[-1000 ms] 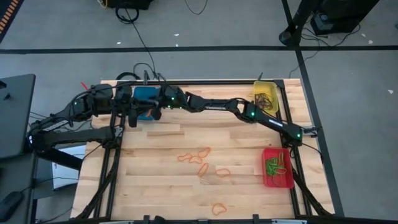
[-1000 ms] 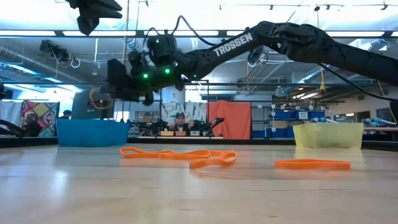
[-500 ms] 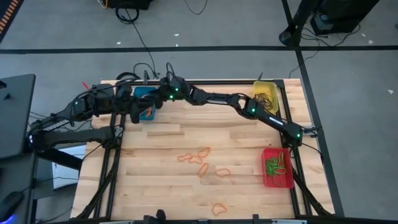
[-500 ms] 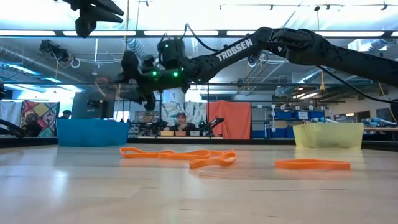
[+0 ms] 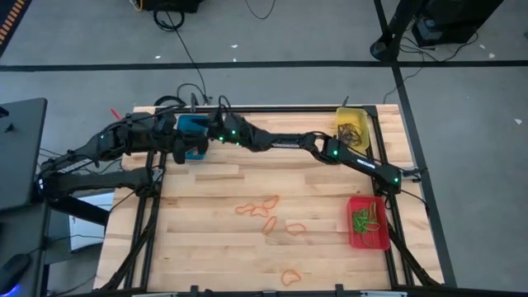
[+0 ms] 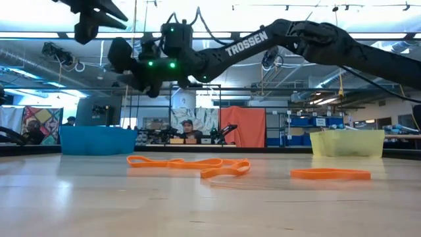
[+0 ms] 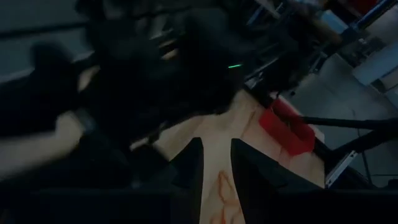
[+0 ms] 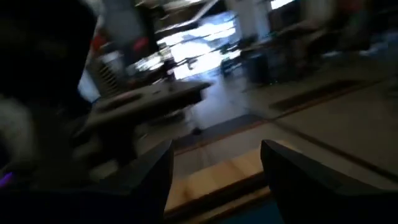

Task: Sort rubber bands into baskets
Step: Put the orange rubber band into the blue bin

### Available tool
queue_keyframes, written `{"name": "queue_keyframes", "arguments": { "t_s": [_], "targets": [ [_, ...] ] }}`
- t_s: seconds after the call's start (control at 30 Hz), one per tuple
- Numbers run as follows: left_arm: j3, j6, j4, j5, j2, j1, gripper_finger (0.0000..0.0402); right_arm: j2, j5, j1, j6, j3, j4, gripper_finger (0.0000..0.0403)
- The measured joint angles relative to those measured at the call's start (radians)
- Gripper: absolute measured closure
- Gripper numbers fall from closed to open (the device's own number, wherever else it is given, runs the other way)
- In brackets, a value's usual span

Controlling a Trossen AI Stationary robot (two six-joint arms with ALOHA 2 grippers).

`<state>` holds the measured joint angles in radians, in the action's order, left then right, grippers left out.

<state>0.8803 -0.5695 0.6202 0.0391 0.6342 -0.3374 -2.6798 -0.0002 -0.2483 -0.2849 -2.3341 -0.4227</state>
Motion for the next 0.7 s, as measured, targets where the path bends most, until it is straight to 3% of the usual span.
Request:
{"name": "queue_keyframes", "arguments": {
  "t_s": [0.1,0.2,0.33,0.47,0.53,0.7],
  "targets": [
    [0.0,-0.016,0.06,0.0,0.0,0.0,0.0317,0.0,0.088,0.018,-0.056,-0.001,0.015,0.0155],
    [0.0,-0.013,0.119,0.0,0.0,0.0,0.0317,0.001,-0.017,0.02,-0.139,-0.001,0.086,0.0161],
    [0.0,0.033,0.174,0.0,0.0,0.0,0.0325,0.019,-0.172,0.038,-0.375,-0.001,0.3,0.0175],
    [0.0,0.102,0.206,-0.001,0.0,0.0,0.0331,0.018,-0.308,0.073,-0.354,0.0,0.508,0.0202],
    [0.0,0.14,0.205,-0.001,0.004,0.0,0.0332,0.026,-0.258,0.104,-0.275,0.0,0.591,0.0222],
    [0.0,0.151,0.217,0.004,0.019,0.0,0.0332,0.096,0.116,0.177,-0.187,0.001,0.761,0.0281]
  ]
}}
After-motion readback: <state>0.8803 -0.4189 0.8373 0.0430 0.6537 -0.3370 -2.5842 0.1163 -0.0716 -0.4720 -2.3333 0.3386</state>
